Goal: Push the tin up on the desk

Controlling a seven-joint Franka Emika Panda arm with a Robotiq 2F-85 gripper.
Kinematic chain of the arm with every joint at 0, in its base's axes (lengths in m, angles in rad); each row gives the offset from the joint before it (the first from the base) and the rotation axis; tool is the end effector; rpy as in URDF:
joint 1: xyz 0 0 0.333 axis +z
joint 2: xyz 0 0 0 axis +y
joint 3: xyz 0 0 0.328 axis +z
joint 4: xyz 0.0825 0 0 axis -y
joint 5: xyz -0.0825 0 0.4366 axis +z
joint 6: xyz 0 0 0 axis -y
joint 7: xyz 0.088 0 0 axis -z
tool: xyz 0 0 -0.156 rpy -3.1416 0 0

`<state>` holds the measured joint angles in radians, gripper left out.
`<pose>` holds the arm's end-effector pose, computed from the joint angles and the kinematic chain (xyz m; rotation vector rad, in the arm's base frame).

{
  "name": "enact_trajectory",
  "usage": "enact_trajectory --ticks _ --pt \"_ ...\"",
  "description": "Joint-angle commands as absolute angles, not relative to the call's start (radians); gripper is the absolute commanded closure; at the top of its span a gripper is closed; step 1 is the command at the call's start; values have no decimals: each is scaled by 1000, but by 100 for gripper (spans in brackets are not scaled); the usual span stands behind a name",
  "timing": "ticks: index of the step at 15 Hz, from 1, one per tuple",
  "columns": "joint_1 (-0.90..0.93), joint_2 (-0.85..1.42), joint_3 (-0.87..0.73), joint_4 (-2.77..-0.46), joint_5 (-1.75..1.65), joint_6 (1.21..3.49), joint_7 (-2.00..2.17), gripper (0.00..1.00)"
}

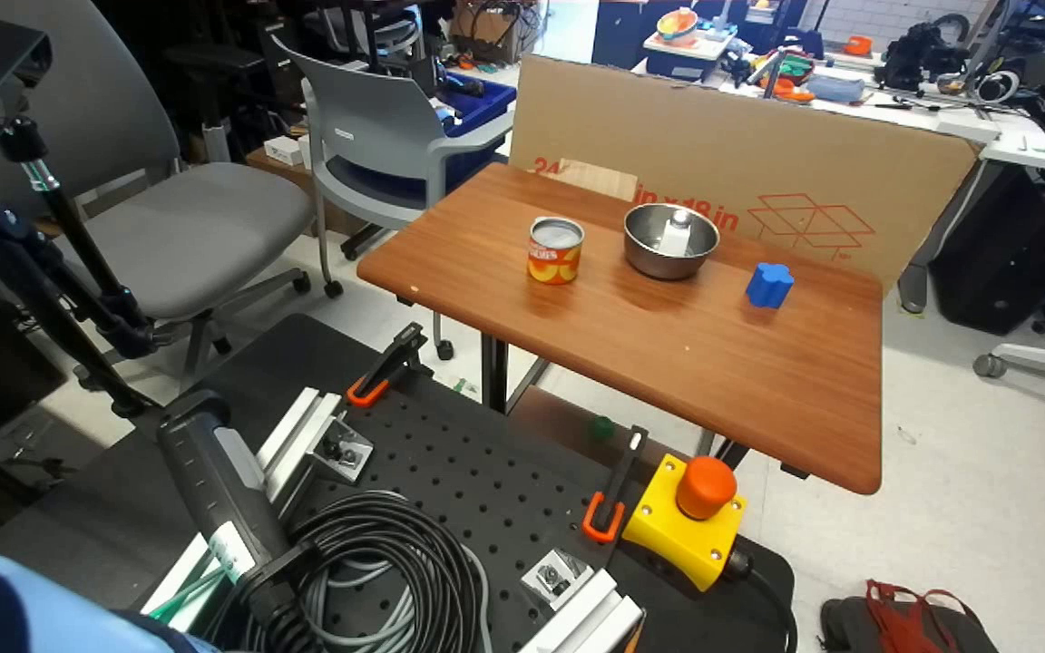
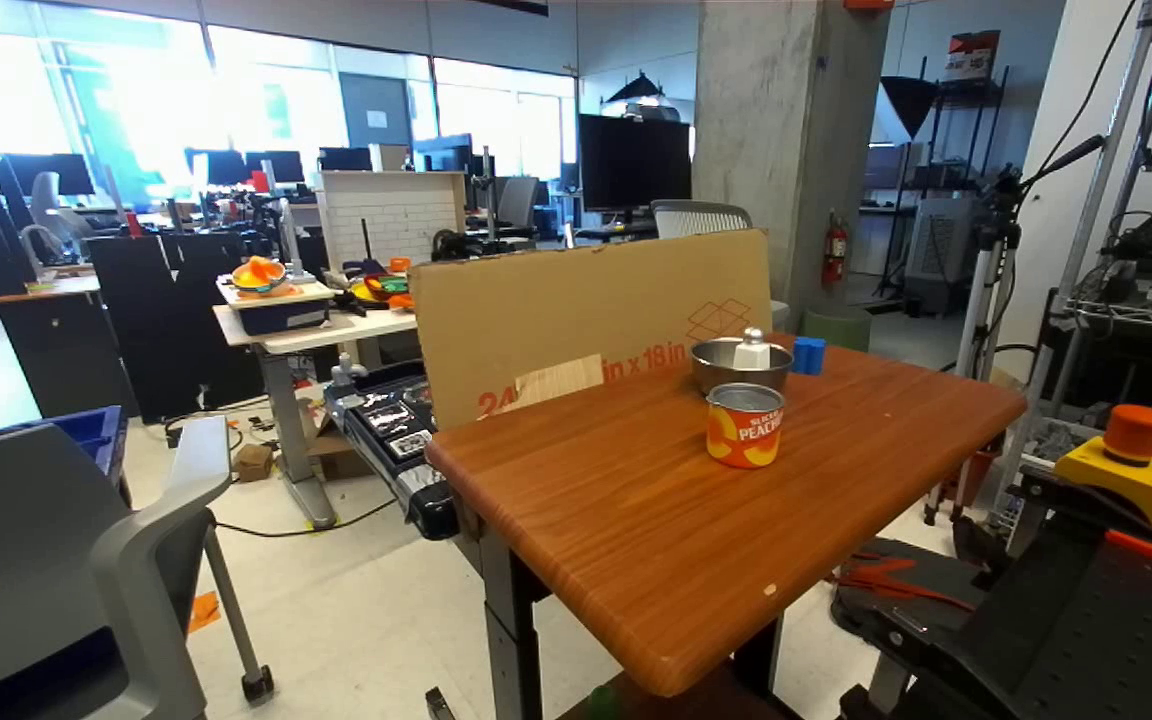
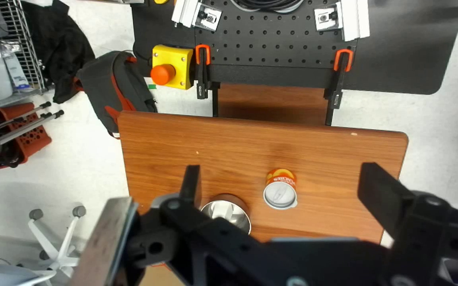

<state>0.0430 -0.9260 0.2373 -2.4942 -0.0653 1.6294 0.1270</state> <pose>0.3133 0.0863 0.5237 2.8936 0.0972 0.1258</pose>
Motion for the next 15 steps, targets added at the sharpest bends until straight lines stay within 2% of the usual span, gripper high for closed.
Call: enact_trajectory --ticks 1,10,15 --pt "64 -920 224 -2491 -77 1626 141 0" --pt "64 -920 224 -2491 -77 1626 141 0" --pt "40 -811 181 -2478 -57 1715 150 0"
